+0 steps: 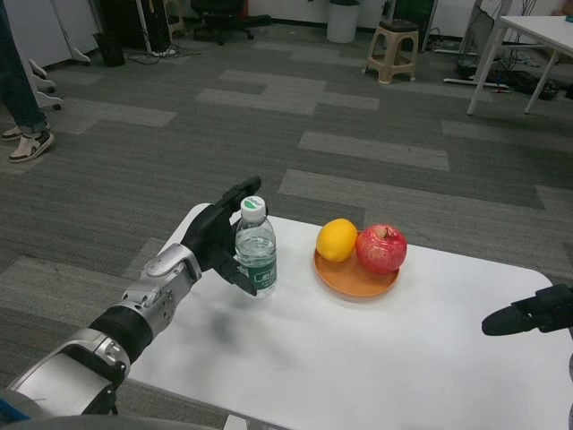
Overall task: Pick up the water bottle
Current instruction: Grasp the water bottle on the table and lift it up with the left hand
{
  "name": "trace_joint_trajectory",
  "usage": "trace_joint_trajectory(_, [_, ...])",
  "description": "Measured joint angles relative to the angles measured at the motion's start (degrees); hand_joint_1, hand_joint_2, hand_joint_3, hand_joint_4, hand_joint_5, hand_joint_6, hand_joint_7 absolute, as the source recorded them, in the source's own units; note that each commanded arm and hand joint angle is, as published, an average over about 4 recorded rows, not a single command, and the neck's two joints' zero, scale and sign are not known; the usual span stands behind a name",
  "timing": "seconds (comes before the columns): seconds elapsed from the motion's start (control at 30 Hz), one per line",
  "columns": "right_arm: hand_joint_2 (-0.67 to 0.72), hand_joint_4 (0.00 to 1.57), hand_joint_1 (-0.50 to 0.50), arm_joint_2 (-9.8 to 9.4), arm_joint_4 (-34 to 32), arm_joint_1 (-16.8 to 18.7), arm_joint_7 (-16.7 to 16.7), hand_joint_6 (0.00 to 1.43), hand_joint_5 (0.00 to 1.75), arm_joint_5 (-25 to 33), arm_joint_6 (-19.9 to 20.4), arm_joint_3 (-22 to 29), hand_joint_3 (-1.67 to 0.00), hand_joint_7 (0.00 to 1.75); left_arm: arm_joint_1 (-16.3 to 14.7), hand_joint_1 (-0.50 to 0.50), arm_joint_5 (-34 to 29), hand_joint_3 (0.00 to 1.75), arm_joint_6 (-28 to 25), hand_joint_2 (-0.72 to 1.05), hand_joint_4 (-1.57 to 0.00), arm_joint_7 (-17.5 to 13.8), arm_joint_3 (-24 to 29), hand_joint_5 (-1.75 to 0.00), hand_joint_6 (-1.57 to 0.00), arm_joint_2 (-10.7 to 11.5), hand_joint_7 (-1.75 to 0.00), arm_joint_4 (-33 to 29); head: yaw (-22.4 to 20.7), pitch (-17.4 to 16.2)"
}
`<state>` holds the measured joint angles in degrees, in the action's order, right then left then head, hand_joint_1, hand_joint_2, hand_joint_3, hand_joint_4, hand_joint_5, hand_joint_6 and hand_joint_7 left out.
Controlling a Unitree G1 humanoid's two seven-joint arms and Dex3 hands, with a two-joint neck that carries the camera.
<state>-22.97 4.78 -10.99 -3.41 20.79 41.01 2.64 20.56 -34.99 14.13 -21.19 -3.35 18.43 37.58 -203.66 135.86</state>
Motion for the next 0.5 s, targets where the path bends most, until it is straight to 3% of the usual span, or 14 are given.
trace_joint_trajectory(0.5, [0.66, 0.00, -0.46, 0.00, 0.00, 0.00, 0.00, 0.00, 0.00, 0.01, 0.01, -0.09, 0.00, 0.00, 0.04, -0.50, 2.39, 0.00, -1.10, -0.10, 0.00, 0.04, -0.21, -0.10, 0.00, 0.24, 0.00, 1.01, 0.02, -0.15])
